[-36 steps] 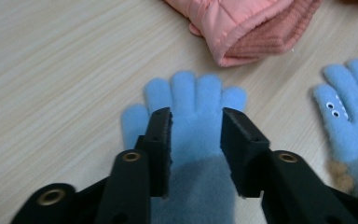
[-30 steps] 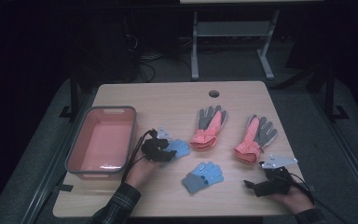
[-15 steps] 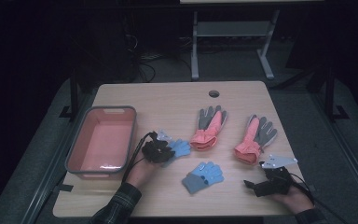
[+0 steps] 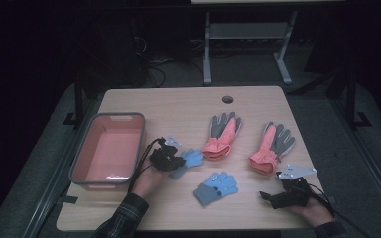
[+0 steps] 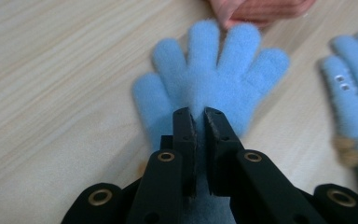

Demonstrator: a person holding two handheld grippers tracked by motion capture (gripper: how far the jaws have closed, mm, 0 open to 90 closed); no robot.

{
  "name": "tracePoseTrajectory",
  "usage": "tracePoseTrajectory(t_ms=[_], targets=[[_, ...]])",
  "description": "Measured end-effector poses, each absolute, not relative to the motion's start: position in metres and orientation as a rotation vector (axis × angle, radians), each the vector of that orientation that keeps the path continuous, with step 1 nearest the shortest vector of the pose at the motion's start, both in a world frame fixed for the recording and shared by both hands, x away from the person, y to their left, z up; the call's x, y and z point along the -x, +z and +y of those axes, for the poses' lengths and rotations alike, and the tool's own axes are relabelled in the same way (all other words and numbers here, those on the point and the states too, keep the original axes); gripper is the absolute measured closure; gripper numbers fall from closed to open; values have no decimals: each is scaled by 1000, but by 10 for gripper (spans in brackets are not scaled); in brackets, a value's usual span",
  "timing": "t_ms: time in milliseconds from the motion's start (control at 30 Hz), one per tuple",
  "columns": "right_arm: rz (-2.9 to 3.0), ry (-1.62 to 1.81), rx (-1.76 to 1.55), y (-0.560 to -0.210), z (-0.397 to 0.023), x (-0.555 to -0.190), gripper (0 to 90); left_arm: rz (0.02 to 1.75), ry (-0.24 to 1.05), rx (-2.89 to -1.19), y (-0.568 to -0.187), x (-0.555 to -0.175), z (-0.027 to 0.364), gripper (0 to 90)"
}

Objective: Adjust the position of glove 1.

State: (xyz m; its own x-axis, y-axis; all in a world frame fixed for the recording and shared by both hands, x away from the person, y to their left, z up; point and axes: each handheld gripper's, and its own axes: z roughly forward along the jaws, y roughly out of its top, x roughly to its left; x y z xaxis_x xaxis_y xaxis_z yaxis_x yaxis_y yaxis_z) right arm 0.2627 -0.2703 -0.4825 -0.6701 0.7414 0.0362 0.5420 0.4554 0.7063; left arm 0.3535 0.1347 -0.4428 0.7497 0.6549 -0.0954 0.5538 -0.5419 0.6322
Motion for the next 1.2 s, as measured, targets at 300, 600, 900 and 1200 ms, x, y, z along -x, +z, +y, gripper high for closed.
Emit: tracePoseTrajectory(t_ms=[300, 600, 900, 1200], targets=[[2432, 1030, -1101, -483, -270, -263, 29, 844, 128, -2223, -418, -336, 132, 841], [2435, 1028, -1097, -483, -270, -263, 29, 814, 85, -2206, -413, -323, 113, 841], [2433, 1030, -1099, -483, -270, -263, 29, 790, 51, -2254, -413, -308, 86, 840], [2434, 1030, -1099, -483, -270, -263, 29, 787, 54, -2293, -417, -293, 61, 838]])
